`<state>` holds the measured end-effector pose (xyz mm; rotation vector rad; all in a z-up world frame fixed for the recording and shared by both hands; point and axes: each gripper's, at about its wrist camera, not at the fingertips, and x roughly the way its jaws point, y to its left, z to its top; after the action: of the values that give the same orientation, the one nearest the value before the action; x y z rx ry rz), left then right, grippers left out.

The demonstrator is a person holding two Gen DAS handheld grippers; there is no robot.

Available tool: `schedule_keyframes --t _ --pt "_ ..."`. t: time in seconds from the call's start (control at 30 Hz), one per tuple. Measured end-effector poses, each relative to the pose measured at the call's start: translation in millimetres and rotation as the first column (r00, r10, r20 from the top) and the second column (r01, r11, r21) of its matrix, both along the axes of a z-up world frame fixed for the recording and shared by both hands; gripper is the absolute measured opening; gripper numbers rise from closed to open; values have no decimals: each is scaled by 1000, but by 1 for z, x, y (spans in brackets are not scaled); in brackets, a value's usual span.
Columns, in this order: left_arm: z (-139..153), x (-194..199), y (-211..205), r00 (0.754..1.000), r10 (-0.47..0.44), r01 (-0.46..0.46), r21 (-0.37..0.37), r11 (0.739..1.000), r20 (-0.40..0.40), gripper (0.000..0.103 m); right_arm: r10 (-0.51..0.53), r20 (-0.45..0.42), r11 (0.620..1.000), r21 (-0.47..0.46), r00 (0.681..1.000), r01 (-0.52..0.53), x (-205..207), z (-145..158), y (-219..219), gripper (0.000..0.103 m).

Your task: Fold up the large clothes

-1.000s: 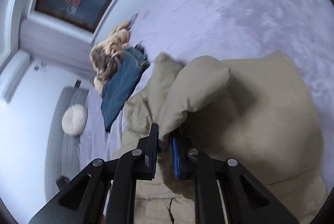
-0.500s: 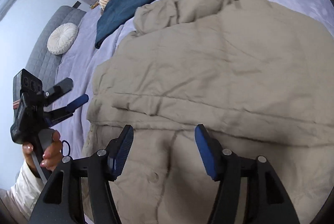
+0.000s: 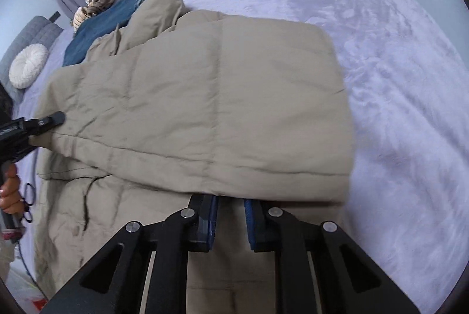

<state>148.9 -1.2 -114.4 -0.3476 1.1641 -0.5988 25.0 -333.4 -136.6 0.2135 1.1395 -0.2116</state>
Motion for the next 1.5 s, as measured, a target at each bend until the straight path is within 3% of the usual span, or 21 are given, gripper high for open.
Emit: schedule_keyframes --t 0.07,0.13,0.23,0.3,0.37,0.43,0.47,0.57,0.6,0.63,0.73,0.77,0.8,0.83,0.87,0.9,0.97,1.1,1.2,1.27,1.5 --pt "-8 -2 8 1000 4 -4 34 999 -8 8 -8 12 997 -79 1000 9 3 8 -13 13" --pt "-23 -4 7 999 -6 9 80 997 -35 8 -9 28 995 -95 1000 12 7 13 -24 12" --pt "-37 -9 -3 1000 -22 23 157 987 -12 10 -12 -19 998 -68 1000 11 22 -6 -30 12" --pt "-35 -10 1 1000 12 -12 197 980 1 16 -25 -34 999 -46 999 23 12 -20 -42 11" --pt "-27 -12 6 998 50 -57 254 965 34 34 -45 -25 998 -33 999 44 10 -23 -43 11" --pt "-16 -14 16 992 88 -112 316 942 89 73 -50 -31 999 -24 998 49 8 -18 -41 13" --pt "-11 -15 22 988 101 -134 332 934 115 74 -42 -38 999 -17 998 41 6 -14 -40 16" --pt "-2 -13 41 988 111 -142 329 934 111 74 -11 -73 1000 11 997 12 -8 -1 -31 22" --pt "1 -12 45 987 118 -149 326 934 113 74 2 -86 1000 18 996 0 -16 3 -27 34" --pt "5 -13 47 985 122 -156 321 934 125 66 14 -87 1000 23 996 -12 -24 8 -24 46" --pt "11 -9 42 986 103 -142 320 937 134 36 15 -41 1000 28 999 -13 -45 27 -18 47" --pt "14 -8 39 985 95 -136 316 939 142 35 -4 -13 1000 24 1000 5 -48 33 -21 47" --pt "17 -7 33 984 83 -128 304 944 156 35 -35 23 999 29 999 35 -49 40 -26 43" --pt "20 -5 24 984 66 -114 294 949 168 35 -63 53 997 56 997 61 -46 44 -32 21" --pt "23 -5 14 983 41 -92 285 954 180 35 -90 72 992 92 993 83 -42 47 -40 11" --pt "22 -6 5 983 18 -71 284 956 184 35 -114 79 988 116 990 104 -34 47 -46 8" --pt "16 -5 -12 983 -19 -38 310 950 181 35 -141 105 980 155 984 124 -16 45 -56 8" --pt "-27 -2 -31 990 -45 -17 435 900 131 35 -111 66 985 143 992 101 24 18 -55 8" --pt "-41 -2 -27 991 -34 -22 414 910 126 35 -102 5 988 113 995 101 33 -13 -56 3" --pt "-44 -2 -28 990 -40 -19 417 909 133 35 -105 15 989 111 994 103 33 -22 -59 3" --pt "-22 -9 -15 992 6 -60 429 901 126 36 -115 9 989 99 993 114 27 -7 -61 5"
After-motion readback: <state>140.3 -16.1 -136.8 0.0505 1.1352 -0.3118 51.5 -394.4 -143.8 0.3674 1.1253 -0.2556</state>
